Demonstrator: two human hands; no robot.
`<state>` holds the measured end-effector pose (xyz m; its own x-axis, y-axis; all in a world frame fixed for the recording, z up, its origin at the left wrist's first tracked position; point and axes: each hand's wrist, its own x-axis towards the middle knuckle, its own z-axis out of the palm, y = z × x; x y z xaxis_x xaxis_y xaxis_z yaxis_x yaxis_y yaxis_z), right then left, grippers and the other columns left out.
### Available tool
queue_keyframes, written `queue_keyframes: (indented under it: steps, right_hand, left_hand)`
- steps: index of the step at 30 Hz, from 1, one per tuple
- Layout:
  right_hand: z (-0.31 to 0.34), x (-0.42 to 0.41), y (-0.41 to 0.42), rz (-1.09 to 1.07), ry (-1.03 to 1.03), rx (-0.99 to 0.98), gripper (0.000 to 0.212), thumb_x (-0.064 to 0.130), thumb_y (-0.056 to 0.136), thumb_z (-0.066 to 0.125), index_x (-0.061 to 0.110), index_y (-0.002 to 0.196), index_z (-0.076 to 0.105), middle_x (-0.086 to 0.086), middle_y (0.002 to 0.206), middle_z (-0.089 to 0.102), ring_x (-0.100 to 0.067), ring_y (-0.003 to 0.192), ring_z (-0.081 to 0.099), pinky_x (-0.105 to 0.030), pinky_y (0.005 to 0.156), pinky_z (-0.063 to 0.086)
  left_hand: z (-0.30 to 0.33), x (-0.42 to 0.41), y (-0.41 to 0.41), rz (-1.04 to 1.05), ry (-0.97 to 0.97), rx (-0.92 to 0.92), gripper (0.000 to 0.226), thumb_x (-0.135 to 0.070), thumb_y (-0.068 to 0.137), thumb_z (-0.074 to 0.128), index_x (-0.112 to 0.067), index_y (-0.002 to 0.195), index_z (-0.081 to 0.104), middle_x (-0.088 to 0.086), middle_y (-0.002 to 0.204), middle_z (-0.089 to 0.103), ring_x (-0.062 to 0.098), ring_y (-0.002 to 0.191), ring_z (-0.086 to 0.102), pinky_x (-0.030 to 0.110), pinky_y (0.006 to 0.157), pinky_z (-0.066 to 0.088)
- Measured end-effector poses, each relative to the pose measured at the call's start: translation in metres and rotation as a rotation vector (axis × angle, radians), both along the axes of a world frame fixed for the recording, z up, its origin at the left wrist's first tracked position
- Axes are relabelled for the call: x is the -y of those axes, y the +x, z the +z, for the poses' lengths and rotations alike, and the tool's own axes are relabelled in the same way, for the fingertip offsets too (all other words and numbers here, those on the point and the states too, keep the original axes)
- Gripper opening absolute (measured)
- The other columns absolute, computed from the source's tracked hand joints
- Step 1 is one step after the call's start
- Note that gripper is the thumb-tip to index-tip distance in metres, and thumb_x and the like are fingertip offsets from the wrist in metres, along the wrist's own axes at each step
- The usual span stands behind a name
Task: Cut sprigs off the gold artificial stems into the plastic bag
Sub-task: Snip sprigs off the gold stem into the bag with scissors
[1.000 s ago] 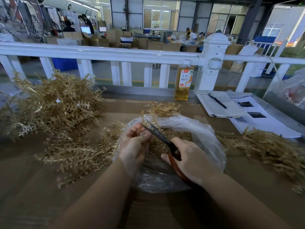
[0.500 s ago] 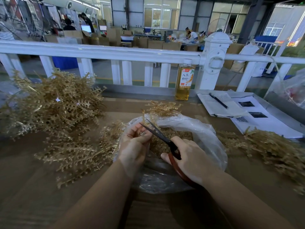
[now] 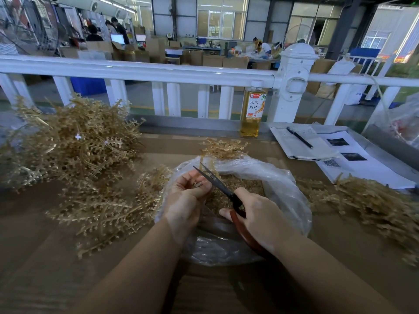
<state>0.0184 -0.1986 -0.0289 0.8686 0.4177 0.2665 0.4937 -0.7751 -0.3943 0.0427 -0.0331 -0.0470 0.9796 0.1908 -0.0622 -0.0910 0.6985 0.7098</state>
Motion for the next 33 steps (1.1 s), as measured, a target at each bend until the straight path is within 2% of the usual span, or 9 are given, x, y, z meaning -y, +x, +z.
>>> queue_keyframes:
  steps: [8,12,19,21,23,25,27,30,33]
  right_hand:
    - [-0.004,0.000,0.001,-0.021,-0.008,0.034,0.034,0.061,0.089,0.048,0.028,0.092,0.043,0.006,0.075,0.057,-0.012,0.068,0.054,-0.022,0.060,0.036]
    - [-0.003,0.000,0.000,-0.032,-0.019,0.034,0.034,0.062,0.089,0.047,0.028,0.092,0.042,0.007,0.072,0.056,-0.012,0.066,0.055,-0.023,0.060,0.038]
    - [-0.002,0.002,0.000,-0.053,-0.051,0.029,0.041,0.062,0.089,0.046,0.023,0.100,0.050,0.006,0.074,0.058,-0.014,0.070,0.058,-0.025,0.062,0.043]
    - [-0.002,0.002,-0.002,-0.055,-0.040,0.048,0.039,0.062,0.088,0.047,0.024,0.096,0.049,0.008,0.072,0.056,-0.012,0.067,0.054,-0.023,0.057,0.038]
    - [-0.001,0.002,-0.003,-0.053,-0.013,0.058,0.036,0.062,0.087,0.049,0.026,0.092,0.047,0.008,0.073,0.057,-0.011,0.067,0.054,-0.022,0.057,0.037]
    - [-0.001,0.004,-0.004,-0.053,0.015,0.067,0.034,0.061,0.087,0.050,0.028,0.091,0.047,0.009,0.072,0.057,-0.011,0.068,0.055,-0.023,0.059,0.039]
    - [-0.001,0.006,-0.004,-0.051,0.034,0.082,0.032,0.061,0.087,0.051,0.029,0.091,0.047,0.010,0.072,0.056,-0.009,0.068,0.055,-0.020,0.058,0.037]
    - [-0.001,0.008,-0.005,-0.058,0.062,0.082,0.029,0.060,0.087,0.051,0.032,0.089,0.045,0.011,0.075,0.054,-0.006,0.073,0.052,-0.015,0.057,0.031]
    - [-0.001,0.007,-0.005,-0.057,0.071,0.060,0.029,0.060,0.087,0.051,0.032,0.090,0.045,0.011,0.080,0.054,-0.009,0.079,0.052,-0.022,0.063,0.035]
  left_hand:
    - [-0.003,0.000,0.002,-0.004,-0.029,-0.003,0.038,0.026,0.073,0.050,-0.001,0.099,0.057,0.001,0.060,0.062,0.009,0.055,0.062,0.018,0.059,0.053]
    - [-0.002,0.000,0.001,-0.001,-0.022,0.019,0.042,0.022,0.063,0.056,-0.002,0.096,0.058,0.001,0.060,0.061,0.008,0.055,0.062,0.018,0.059,0.053]
    - [-0.001,0.000,-0.001,0.026,0.059,-0.025,0.039,0.027,0.073,0.052,-0.005,0.095,0.058,0.001,0.063,0.062,0.009,0.056,0.063,0.019,0.059,0.053]
    - [0.000,-0.001,-0.002,0.005,0.054,-0.033,0.034,0.021,0.075,0.054,-0.002,0.098,0.058,0.006,0.073,0.064,0.013,0.064,0.065,0.023,0.061,0.054]
    - [0.003,-0.003,-0.002,-0.032,0.044,-0.069,0.022,0.006,0.080,0.059,-0.001,0.100,0.061,0.008,0.081,0.066,0.017,0.072,0.065,0.026,0.065,0.054]
    - [0.006,-0.002,-0.002,-0.014,0.021,-0.130,0.007,-0.007,0.082,0.064,-0.006,0.089,0.064,0.007,0.077,0.067,0.017,0.069,0.065,0.026,0.062,0.054]
    - [0.007,0.000,-0.002,0.037,-0.014,-0.154,0.009,-0.002,0.081,0.066,-0.010,0.083,0.061,0.008,0.073,0.064,0.016,0.062,0.063,0.024,0.057,0.055]
    - [0.008,-0.002,-0.001,0.051,-0.076,-0.170,0.028,0.006,0.082,0.062,-0.015,0.100,0.060,0.008,0.074,0.068,0.016,0.061,0.066,0.024,0.058,0.056]
    - [0.010,-0.003,-0.001,-0.016,-0.020,-0.179,0.019,0.005,0.086,0.058,-0.008,0.098,0.064,0.006,0.077,0.067,0.010,0.061,0.066,0.020,0.055,0.054]
